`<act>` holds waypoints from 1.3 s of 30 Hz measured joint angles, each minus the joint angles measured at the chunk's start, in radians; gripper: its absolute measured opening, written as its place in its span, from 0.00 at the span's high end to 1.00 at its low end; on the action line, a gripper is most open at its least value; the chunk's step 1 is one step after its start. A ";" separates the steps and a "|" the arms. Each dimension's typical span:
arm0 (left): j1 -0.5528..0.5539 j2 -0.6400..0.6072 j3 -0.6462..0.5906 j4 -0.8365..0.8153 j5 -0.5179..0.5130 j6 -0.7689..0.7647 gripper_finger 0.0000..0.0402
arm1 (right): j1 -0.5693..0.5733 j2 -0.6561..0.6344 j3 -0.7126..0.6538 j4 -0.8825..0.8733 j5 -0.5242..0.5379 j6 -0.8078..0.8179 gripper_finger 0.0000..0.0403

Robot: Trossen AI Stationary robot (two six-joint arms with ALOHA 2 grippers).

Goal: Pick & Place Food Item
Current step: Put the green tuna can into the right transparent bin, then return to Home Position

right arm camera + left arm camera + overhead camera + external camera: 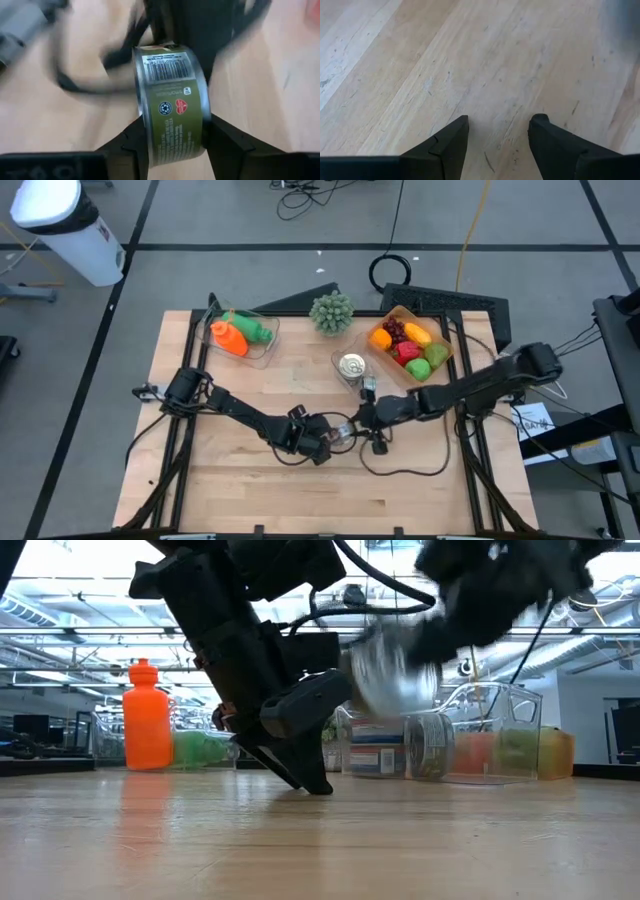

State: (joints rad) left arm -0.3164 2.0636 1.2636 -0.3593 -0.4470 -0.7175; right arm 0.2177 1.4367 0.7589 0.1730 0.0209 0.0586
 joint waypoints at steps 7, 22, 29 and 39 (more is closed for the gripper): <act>0.000 0.000 0.000 0.010 0.000 0.006 0.47 | -0.002 -0.294 0.004 -0.212 0.217 0.010 0.66; 0.003 0.000 0.000 0.021 0.000 0.007 0.47 | -0.122 -0.474 -0.141 -0.643 0.555 0.423 0.66; 0.003 0.000 0.000 0.023 0.001 0.003 0.47 | -0.171 -0.459 -0.223 -0.535 0.479 0.410 0.58; 0.013 -0.111 0.002 -0.037 0.140 0.138 0.47 | -0.177 -0.540 -0.227 -0.477 0.294 0.406 0.09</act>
State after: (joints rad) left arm -0.3031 1.9527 1.2655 -0.3959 -0.3070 -0.5795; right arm 0.0402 0.8968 0.5323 -0.3044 0.3151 0.4650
